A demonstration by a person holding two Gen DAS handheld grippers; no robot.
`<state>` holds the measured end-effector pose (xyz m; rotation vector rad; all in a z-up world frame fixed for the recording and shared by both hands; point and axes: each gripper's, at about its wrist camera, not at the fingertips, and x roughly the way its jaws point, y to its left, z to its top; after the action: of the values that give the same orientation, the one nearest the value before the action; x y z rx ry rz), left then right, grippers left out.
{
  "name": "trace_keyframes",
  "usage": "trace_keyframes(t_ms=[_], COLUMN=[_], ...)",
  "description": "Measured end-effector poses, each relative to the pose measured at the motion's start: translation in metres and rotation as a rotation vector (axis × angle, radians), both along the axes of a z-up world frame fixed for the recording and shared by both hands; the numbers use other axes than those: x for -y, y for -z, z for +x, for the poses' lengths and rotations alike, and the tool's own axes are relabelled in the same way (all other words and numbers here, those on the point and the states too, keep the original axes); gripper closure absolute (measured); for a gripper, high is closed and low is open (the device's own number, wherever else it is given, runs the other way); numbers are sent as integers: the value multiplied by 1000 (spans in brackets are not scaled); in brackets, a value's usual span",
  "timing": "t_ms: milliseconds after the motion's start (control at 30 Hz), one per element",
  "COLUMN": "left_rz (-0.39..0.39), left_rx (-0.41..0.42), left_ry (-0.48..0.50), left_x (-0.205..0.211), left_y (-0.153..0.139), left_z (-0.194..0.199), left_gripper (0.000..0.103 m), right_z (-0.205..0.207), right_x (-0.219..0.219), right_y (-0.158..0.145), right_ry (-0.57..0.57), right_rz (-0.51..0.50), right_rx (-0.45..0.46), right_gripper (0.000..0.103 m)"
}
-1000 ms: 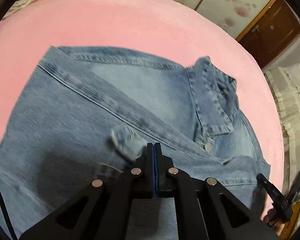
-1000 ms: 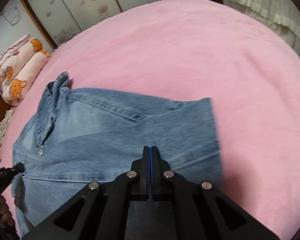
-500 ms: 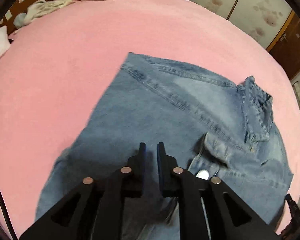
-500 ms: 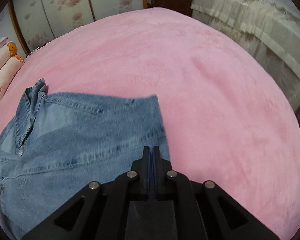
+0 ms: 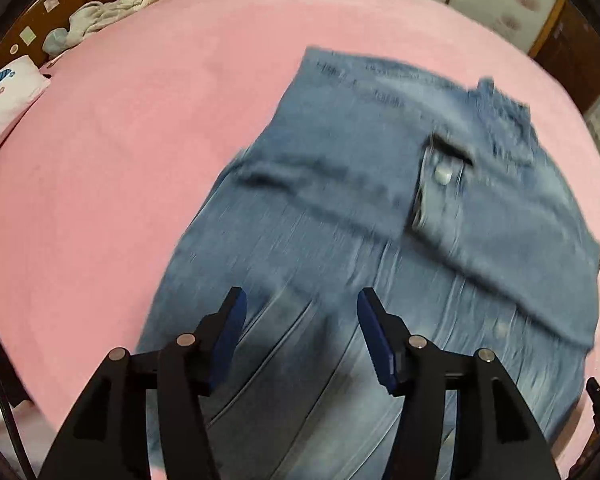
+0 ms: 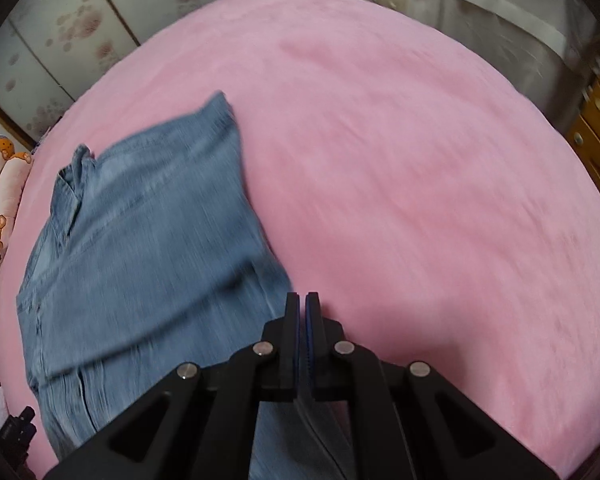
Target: Fold large clothes
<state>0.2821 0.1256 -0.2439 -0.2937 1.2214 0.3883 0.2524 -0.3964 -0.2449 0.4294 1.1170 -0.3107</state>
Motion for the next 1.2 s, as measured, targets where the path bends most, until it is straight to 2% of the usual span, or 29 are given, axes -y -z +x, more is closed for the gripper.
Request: trace_keyframes(t_ms=[33, 100, 167, 233, 367, 400, 633, 733, 933, 1067, 1200], left_rz=[-4, -16, -14, -6, 0, 2, 0, -3, -6, -36, -122], left_rx=[-12, -37, -53, -83, -141, -149, -165, -173, -202, -217, -186], left_ry=[6, 21, 36, 50, 70, 74, 98, 107, 130, 126, 92], left_x=[-1, -5, -10, -16, -32, -37, -62, -71, -85, -92, -104], left_y=[0, 1, 5, 10, 15, 16, 12, 12, 20, 28, 40], left_z=[-7, -26, -41, -56, -81, -88, -128, -142, -164, -175, -180], left_gripper=[44, 35, 34, 34, 33, 30, 27, 27, 27, 25, 25], right_z=[-12, -36, -55, -79, -116, -124, -178, -197, -227, -236, -237], right_x=[1, 3, 5, 4, 2, 1, -12, -17, -26, -26, -25], right_y=[1, 3, 3, 4, 6, 8, 15, 13, 16, 22, 28], right_ry=[9, 25, 41, 64, 103, 110, 156, 178, 221, 271, 337], right_rz=[5, 25, 44, 61, 83, 94, 156, 175, 204, 252, 284], right_rx=[-13, -33, -37, -38, -56, -62, -95, -76, -61, -45, -23], right_gripper=[97, 86, 75, 68, 67, 67, 66, 58, 58, 58, 56])
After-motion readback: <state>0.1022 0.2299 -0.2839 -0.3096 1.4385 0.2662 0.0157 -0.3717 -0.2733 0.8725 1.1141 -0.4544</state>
